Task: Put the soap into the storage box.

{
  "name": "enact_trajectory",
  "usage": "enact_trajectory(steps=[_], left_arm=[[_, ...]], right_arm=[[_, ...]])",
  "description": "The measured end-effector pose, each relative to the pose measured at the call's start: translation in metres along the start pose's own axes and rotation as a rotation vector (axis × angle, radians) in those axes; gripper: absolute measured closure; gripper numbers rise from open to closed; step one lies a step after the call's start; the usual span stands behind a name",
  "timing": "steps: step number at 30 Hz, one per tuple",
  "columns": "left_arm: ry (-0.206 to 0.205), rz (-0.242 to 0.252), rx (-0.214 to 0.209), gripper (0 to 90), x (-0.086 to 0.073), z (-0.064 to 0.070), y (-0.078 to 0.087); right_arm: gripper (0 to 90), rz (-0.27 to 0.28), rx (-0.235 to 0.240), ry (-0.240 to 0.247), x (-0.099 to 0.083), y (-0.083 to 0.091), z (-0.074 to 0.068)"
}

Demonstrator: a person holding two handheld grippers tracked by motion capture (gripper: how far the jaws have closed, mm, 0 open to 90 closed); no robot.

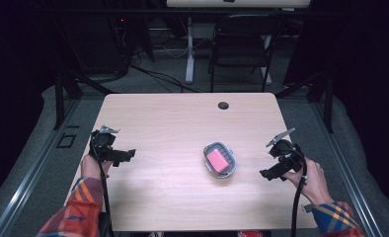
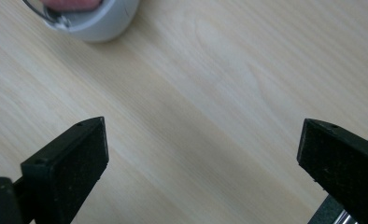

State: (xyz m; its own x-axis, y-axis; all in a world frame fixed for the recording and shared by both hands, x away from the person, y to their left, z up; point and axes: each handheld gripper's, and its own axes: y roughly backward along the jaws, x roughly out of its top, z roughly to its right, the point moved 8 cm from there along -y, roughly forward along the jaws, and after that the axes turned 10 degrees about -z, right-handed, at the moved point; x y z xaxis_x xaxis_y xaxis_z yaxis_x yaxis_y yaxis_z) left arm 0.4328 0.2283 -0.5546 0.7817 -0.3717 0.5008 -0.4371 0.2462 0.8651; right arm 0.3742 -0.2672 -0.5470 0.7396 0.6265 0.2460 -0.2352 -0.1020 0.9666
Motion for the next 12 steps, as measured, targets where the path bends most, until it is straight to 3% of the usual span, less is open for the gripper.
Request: enact_trajectory(steps=[3, 5, 6, 8, 10, 11, 12], left_arm=[[-0.010, -0.007, 0.004, 0.0, 0.000, 0.002, -0.003], [-0.022, -0.010, 0.000, 0.0, 0.000, 0.004, -0.004], [-0.027, -0.012, 0.001, 0.0, 0.000, 0.004, -0.005], [-0.033, -0.014, 0.000, 0.0, 0.000, 0.005, -0.005], [-0.038, -0.015, 0.004, 0.0, 0.000, 0.005, -0.005], [-0.040, -0.015, 0.003, 0.0, 0.000, 0.005, -0.006], [-0.040, -0.015, 0.002, 0.0, -0.001, 0.006, -0.006]], right_arm=[[3.0, 0.011, -0.001, -0.003, -0.015, -0.017, 0.001], [1.5, -0.068, -0.001, 0.014, -0.026, -0.030, 0.001], [2.0, -0.066, -0.012, 0.008, -0.029, -0.036, 0.001], [1.4, -0.127, -0.021, 0.027, -0.033, -0.041, 0.005], [1.5, -0.107, 0.005, 0.006, -0.031, -0.047, 0.003], [1.5, -0.141, -0.008, 0.033, -0.032, -0.046, 0.005], [1.6, -0.128, -0.002, 0.015, -0.031, -0.048, 0.004]])
